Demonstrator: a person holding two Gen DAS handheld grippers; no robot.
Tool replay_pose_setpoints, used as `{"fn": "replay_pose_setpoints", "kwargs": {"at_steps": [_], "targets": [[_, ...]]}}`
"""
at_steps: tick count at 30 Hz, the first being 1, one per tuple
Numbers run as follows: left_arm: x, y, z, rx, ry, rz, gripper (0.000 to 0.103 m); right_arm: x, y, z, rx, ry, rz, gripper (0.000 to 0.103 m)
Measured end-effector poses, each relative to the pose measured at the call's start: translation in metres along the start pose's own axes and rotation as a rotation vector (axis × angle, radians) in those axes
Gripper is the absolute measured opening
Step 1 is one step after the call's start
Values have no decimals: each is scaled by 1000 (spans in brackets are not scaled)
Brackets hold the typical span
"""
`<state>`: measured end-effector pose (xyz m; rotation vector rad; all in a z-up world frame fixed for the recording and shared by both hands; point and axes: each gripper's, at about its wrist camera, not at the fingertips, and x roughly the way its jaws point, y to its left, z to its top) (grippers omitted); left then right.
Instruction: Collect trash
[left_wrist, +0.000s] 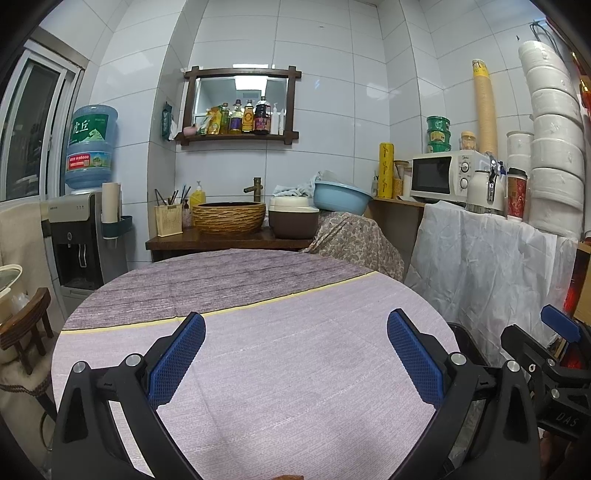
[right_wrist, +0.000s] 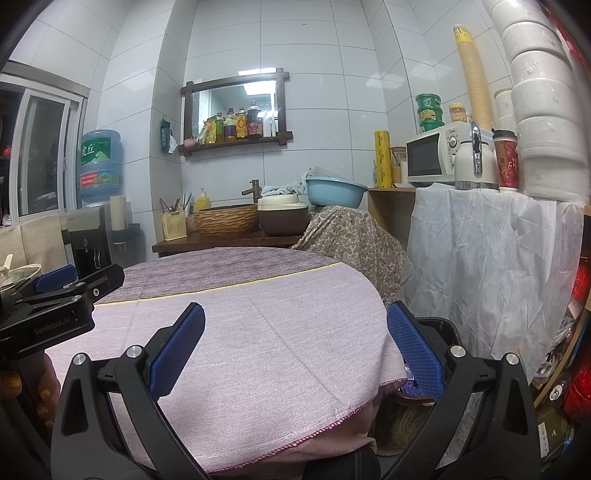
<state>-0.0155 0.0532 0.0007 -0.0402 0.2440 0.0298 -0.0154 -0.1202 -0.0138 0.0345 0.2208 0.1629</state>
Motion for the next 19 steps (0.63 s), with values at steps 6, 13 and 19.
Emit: {"fn": "replay_pose_setpoints", "kwargs": {"at_steps": [6,13,19], "targets": [[0,0,-3,2,2,0,98,1,-1,-1,2,1,0,97],[1,3,-8,9,11,-6,98,2,-1,-2,6,4,1,97],[1,5,-7,7,17,-13,98,3,-1,-4,17,9,-3,97]]}}
